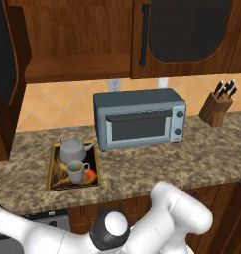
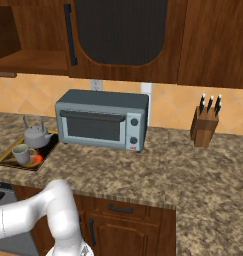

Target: Pick the kettle from the counter and place it on the tray. Then pick the mug from the cabinet and place it on the tray. Then close the cabinet doors.

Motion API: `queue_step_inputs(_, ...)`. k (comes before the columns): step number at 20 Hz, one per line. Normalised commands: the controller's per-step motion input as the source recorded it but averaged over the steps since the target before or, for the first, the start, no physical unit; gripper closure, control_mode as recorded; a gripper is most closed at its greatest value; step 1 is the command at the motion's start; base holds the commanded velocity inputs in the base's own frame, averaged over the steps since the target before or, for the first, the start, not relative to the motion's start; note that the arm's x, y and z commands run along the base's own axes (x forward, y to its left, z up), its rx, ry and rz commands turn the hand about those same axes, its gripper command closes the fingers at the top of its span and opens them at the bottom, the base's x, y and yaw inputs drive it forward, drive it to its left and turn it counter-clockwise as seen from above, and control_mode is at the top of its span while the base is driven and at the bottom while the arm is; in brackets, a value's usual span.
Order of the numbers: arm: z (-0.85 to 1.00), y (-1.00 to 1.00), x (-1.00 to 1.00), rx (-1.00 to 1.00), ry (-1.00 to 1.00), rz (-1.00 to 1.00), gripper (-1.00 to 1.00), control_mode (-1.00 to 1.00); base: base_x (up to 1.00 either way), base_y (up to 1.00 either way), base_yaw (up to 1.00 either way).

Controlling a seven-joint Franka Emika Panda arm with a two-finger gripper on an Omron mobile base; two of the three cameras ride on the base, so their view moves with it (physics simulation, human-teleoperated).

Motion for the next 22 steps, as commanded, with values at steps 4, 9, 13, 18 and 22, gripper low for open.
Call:
queue_step_inputs(4, 0.42, -0.3, 0.0, 0.0, 0.04, -0.07, -1.0, -1.0, 0.0, 0.0, 0.0)
queue_step_inputs(9, 0.22, -0.71, 0.0, 0.0, 0.1, -0.02, -1.0, -1.0, 0.0, 0.0, 0.0)
queue_step_inputs(13, 0.2, -0.87, 0.12, 0.02, 0.1, 0.0, -1.0, -1.0, 0.0, 0.0, 0.0)
queue_step_inputs(18, 0.2, -0.93, 0.24, 0.05, 0.05, 0.03, -1.0, -1.0, 0.0, 0.0, 0.0)
queue_step_inputs(22, 0.18, -0.94, 0.34, 0.06, 0.03, 0.08, -1.0, -1.0, 0.0, 0.0, 0.0)
